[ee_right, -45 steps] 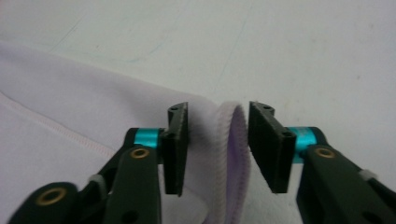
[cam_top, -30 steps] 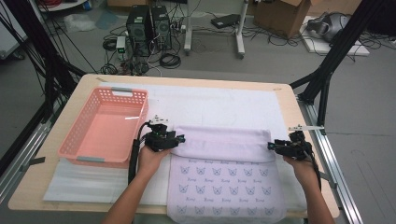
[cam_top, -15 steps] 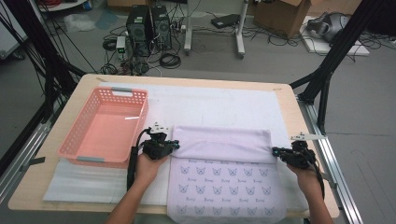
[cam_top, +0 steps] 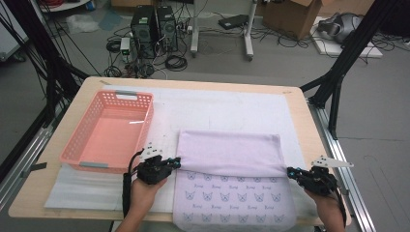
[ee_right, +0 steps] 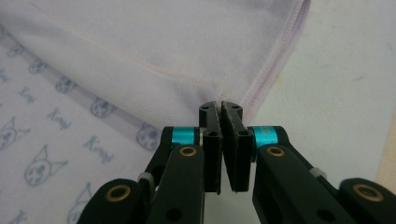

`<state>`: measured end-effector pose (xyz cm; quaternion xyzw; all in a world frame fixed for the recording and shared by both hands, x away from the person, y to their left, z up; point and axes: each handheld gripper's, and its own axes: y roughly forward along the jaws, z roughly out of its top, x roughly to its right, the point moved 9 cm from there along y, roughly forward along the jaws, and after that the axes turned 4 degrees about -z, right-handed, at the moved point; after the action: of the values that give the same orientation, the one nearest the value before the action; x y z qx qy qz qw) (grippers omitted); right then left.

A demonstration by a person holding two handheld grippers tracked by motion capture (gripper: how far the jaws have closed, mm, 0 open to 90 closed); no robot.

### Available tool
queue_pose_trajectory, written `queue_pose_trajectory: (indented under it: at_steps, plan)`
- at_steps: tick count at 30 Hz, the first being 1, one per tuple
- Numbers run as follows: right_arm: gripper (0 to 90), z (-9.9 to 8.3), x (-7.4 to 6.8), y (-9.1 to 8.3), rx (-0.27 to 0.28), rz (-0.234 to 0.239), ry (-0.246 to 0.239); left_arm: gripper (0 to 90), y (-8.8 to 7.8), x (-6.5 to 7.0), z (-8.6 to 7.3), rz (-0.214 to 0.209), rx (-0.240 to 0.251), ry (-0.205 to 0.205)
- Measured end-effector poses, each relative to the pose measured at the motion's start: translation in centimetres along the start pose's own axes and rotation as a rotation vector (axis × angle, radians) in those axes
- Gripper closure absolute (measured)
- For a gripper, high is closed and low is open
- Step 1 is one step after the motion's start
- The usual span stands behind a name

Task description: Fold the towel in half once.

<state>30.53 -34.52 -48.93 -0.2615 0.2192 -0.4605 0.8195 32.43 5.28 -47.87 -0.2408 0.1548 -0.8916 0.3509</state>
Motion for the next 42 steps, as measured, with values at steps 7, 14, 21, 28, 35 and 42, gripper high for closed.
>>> queue_pose_trajectory:
  at_steps: [7,14,21,28,35,42]
  plan:
    - [86.5,-0.7,-0.2,-0.7,0.001,0.002,-0.006,89.9,-1.6,1.0,-0.8,-0.010,0.020,0.005]
    - [86.7,-1.4,-0.9,-2.1,0.015,0.013,-0.009,89.9,-2.4,1.9,-2.1,0.004,0.019,0.010]
    - [86.0,-1.7,-0.7,-2.3,0.034,-0.009,0.002,57.3,-1.4,0.7,-0.9,0.046,0.047,-0.016]
    - [85.7,-1.7,-0.5,-2.3,0.046,-0.017,0.015,47.8,2.4,-0.6,0.5,0.053,-0.044,-0.018]
    - [82.4,-2.0,0.4,-2.9,0.066,-0.013,0.063,86.8,2.8,-0.3,-0.8,0.075,-0.059,-0.006]
    - [55.6,-1.1,-0.9,-1.4,0.074,0.008,0.078,87.0,1.4,0.6,-1.1,0.037,-0.023,0.015]
